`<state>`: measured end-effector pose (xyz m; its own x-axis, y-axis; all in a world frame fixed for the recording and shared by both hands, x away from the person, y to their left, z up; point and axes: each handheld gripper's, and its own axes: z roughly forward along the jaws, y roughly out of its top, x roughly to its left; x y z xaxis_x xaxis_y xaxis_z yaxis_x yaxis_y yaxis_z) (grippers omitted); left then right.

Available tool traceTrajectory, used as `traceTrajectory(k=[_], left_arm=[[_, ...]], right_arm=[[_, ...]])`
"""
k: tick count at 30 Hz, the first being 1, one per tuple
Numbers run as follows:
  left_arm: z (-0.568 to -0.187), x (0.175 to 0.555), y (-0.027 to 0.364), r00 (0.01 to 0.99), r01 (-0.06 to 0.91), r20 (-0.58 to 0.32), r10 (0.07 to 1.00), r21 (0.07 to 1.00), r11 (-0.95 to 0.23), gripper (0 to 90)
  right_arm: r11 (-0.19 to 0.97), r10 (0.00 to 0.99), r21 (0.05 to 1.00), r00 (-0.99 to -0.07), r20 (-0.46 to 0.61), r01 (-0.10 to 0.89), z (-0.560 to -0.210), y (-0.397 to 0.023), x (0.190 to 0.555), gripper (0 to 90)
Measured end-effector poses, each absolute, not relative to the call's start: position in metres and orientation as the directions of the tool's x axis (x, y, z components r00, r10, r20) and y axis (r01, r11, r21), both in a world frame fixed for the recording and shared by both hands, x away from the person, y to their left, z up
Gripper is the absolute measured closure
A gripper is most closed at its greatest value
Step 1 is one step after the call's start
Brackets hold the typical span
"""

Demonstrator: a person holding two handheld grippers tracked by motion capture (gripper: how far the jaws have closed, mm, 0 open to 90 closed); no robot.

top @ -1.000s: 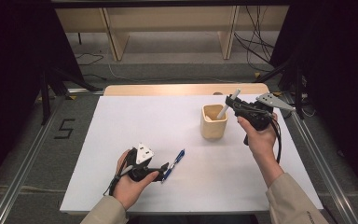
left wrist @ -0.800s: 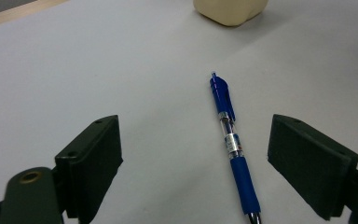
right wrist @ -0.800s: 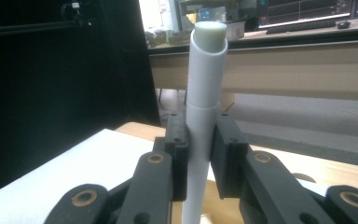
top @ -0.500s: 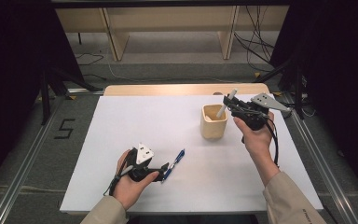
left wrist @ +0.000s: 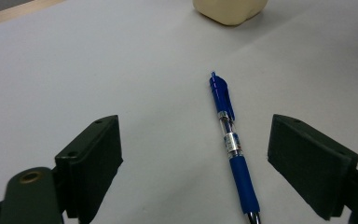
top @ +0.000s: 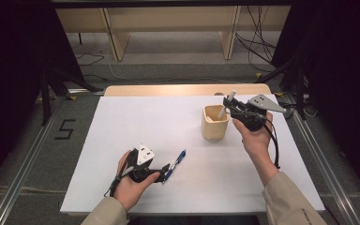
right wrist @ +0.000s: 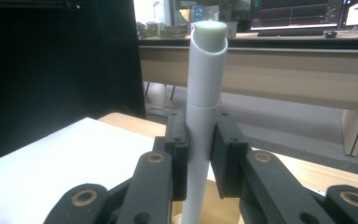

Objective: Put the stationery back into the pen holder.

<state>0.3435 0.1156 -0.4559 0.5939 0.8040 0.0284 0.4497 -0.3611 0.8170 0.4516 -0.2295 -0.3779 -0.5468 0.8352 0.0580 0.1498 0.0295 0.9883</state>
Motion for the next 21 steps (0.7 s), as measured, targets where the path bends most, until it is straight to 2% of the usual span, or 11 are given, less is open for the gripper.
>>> traceTrajectory(k=[21], left_arm=[[-0.456, 0.343, 0.115, 0.594, 0.452, 0.027, 0.804, 0.815, -0.362, 17.4]], right_arm=[[0.094, 0.847, 0.985, -0.532, -0.003, 0.144, -0.390, -0.226, 0.461, 78.4]])
